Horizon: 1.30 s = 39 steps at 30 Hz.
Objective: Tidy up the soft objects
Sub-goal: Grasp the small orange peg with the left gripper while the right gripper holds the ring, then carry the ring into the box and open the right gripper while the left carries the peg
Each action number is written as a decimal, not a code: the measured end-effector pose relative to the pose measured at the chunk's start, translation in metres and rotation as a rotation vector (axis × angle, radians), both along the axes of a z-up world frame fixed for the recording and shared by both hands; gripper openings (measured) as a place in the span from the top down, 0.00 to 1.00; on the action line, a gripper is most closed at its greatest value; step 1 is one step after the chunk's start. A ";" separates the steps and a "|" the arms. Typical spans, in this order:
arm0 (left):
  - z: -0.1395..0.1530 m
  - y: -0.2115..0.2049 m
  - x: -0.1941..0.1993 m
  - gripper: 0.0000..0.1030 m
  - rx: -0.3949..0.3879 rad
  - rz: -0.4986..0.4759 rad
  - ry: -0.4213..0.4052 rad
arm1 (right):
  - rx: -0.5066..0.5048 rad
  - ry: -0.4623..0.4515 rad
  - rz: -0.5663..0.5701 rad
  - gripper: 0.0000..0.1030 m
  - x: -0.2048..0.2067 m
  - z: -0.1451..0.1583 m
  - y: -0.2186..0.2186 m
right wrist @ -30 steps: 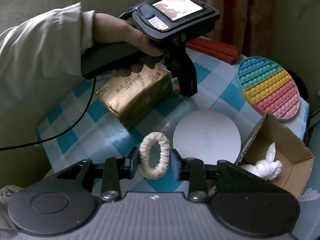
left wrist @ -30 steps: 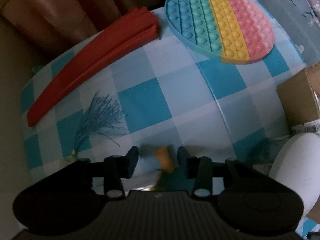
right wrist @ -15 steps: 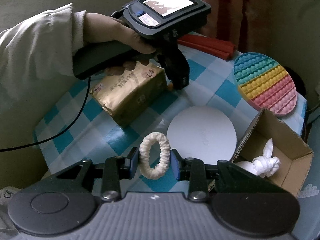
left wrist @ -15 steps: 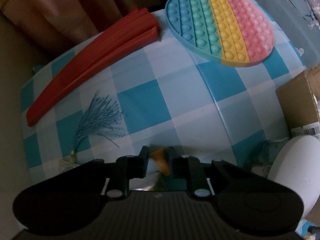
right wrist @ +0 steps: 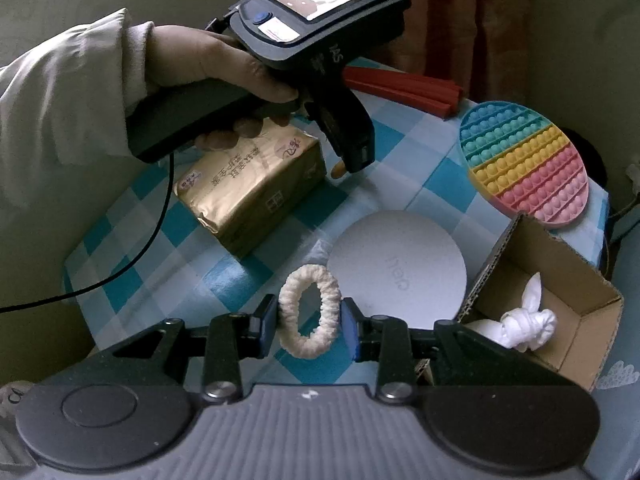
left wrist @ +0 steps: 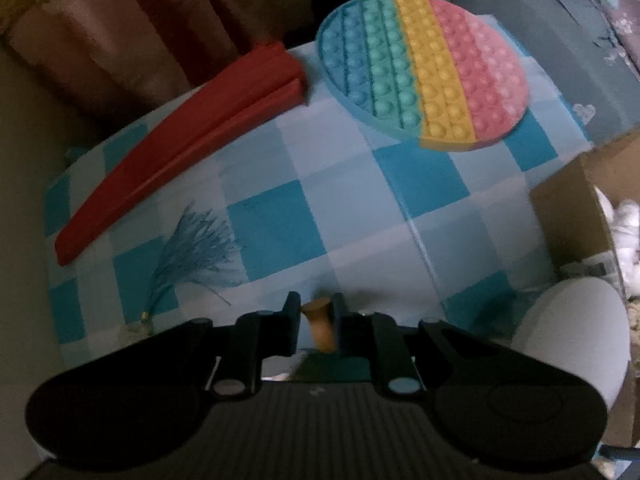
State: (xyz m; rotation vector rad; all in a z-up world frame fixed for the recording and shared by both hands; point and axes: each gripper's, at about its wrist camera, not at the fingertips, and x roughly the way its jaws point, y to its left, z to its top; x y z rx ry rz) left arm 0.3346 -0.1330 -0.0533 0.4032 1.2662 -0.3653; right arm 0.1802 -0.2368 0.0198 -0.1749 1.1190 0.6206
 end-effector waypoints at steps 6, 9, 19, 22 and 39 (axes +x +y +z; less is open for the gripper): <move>0.008 -0.012 -0.017 0.86 -0.011 -0.050 -0.010 | 0.004 -0.006 -0.013 0.62 -0.003 0.001 -0.001; 0.016 -0.017 -0.030 0.86 -0.009 -0.086 -0.026 | 0.010 -0.003 -0.023 0.62 -0.005 0.002 -0.001; 0.038 -0.014 -0.078 0.86 -0.024 -0.148 -0.048 | 0.003 -0.017 -0.042 0.62 -0.027 0.010 -0.004; 0.046 -0.007 -0.094 0.86 -0.025 -0.165 -0.059 | -0.002 -0.022 -0.052 0.62 -0.036 0.012 -0.008; 0.079 -0.049 -0.183 0.86 -0.150 -0.371 -0.081 | -0.063 -0.034 -0.205 0.62 -0.079 0.020 -0.059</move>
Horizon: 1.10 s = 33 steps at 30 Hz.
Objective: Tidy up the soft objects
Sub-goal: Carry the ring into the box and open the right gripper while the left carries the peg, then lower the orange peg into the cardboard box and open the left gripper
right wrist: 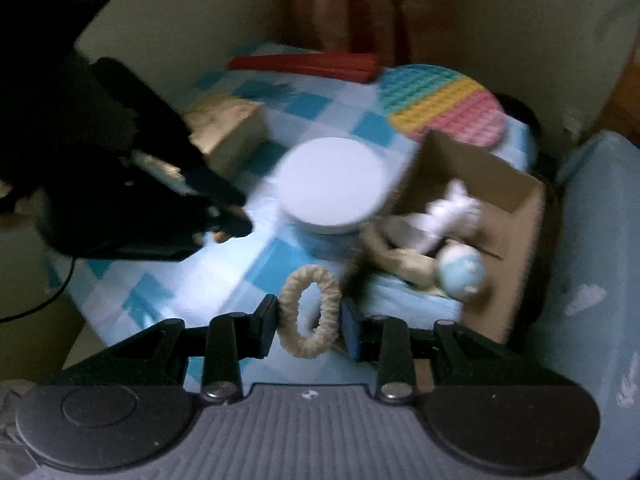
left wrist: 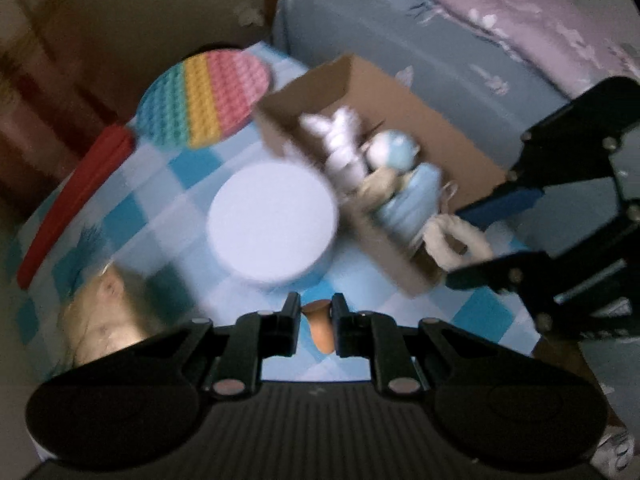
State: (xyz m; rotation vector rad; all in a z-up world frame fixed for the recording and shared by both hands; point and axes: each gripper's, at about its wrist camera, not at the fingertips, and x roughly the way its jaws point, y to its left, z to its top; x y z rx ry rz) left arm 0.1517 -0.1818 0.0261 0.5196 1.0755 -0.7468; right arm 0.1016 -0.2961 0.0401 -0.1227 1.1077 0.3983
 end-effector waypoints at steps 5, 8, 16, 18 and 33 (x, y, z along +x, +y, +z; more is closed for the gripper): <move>0.006 -0.037 0.008 0.86 -0.037 -0.029 -0.015 | -0.042 -0.027 -0.081 0.62 0.003 -0.002 -0.030; 0.006 -0.059 0.020 0.86 -0.061 -0.034 -0.005 | -0.074 -0.041 -0.099 0.54 0.006 -0.011 -0.039; -0.004 -0.099 0.068 0.85 -0.083 0.041 -0.007 | -0.003 -0.022 -0.119 0.20 0.003 -0.020 -0.054; -0.006 -0.102 0.076 0.77 -0.089 0.061 -0.012 | 0.005 -0.021 -0.121 0.16 0.000 -0.019 -0.054; 0.039 -0.045 0.031 0.15 -0.172 0.139 -0.130 | 0.020 -0.099 -0.113 0.07 -0.029 -0.001 -0.030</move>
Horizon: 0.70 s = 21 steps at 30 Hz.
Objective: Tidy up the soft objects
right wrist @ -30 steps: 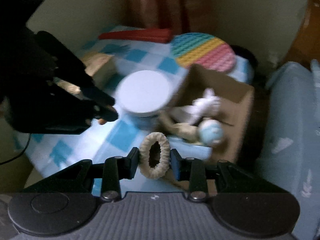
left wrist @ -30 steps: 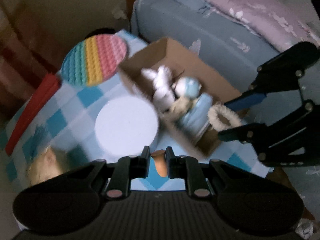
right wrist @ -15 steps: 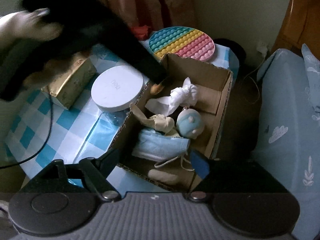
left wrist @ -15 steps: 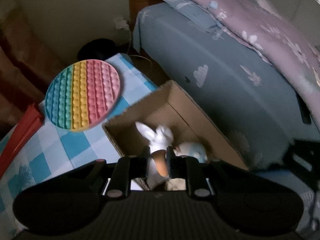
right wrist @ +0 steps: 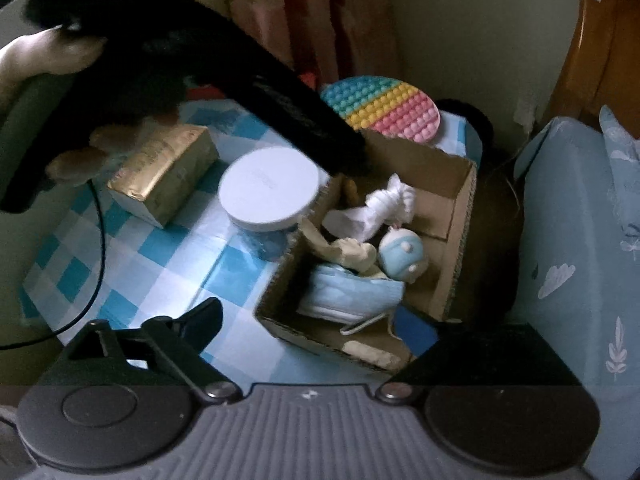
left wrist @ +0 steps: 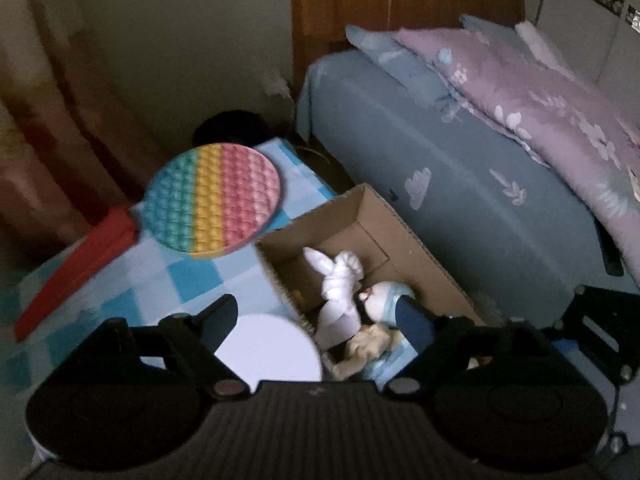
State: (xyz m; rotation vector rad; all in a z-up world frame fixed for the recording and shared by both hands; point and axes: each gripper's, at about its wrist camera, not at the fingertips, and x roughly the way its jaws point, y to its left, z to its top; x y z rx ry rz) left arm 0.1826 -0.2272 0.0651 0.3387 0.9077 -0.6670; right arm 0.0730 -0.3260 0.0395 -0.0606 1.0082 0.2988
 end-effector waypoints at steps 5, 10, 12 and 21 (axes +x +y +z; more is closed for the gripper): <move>0.013 0.045 -0.025 0.05 0.001 0.086 -0.057 | 0.012 -0.022 0.013 0.02 -0.014 0.006 0.020; 0.001 0.099 -0.056 0.04 0.001 0.191 -0.088 | 0.053 -0.016 0.026 0.00 -0.024 0.004 0.041; -0.007 0.120 -0.068 0.04 0.000 0.236 -0.088 | 0.049 -0.016 0.031 0.00 -0.025 0.004 0.049; -0.041 0.193 -0.110 0.04 0.013 0.409 -0.132 | 0.025 -0.045 0.063 0.00 -0.024 0.007 0.082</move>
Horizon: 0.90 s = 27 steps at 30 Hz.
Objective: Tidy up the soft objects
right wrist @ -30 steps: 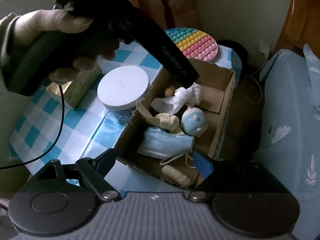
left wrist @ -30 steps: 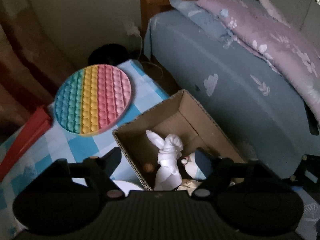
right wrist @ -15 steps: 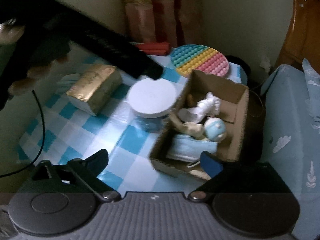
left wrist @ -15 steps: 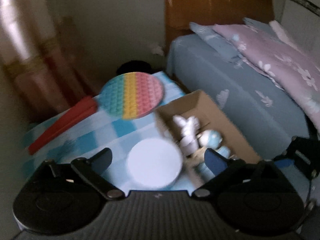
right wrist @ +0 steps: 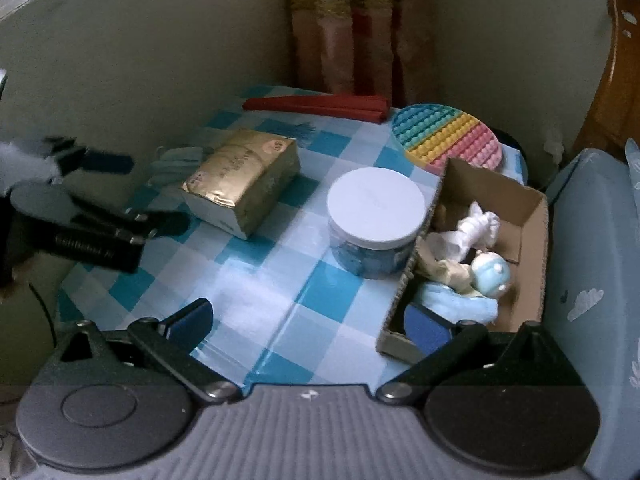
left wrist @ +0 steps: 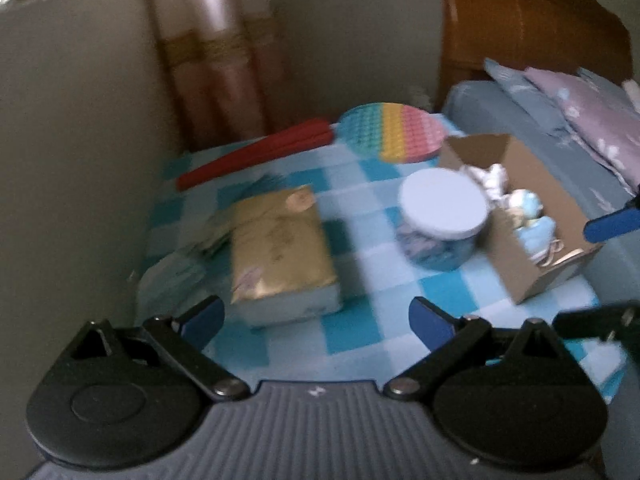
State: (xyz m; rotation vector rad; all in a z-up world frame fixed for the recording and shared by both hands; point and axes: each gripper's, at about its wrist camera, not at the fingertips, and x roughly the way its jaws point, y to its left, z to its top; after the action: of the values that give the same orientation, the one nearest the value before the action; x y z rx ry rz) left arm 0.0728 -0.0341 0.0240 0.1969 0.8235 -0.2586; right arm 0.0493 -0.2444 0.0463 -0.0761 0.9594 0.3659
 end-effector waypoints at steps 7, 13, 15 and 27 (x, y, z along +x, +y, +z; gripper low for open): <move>-0.028 0.043 -0.012 0.04 -0.014 0.154 0.000 | 0.009 0.003 0.031 0.00 0.009 -0.003 0.020; -0.045 0.055 -0.012 0.04 0.049 0.170 -0.006 | -0.004 0.010 0.068 0.00 0.031 -0.009 0.039; -0.049 0.059 -0.009 0.04 0.052 0.167 -0.001 | -0.007 0.009 0.084 0.00 0.041 -0.009 0.045; -0.069 0.081 0.008 0.04 0.051 0.212 0.044 | -0.016 -0.011 0.238 0.00 0.108 -0.006 0.094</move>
State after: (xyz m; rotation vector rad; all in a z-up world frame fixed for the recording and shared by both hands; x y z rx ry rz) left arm 0.0808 0.0474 -0.0453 0.1501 0.8874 -0.0426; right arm 0.1574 -0.1505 0.0407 -0.2077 0.9450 0.5760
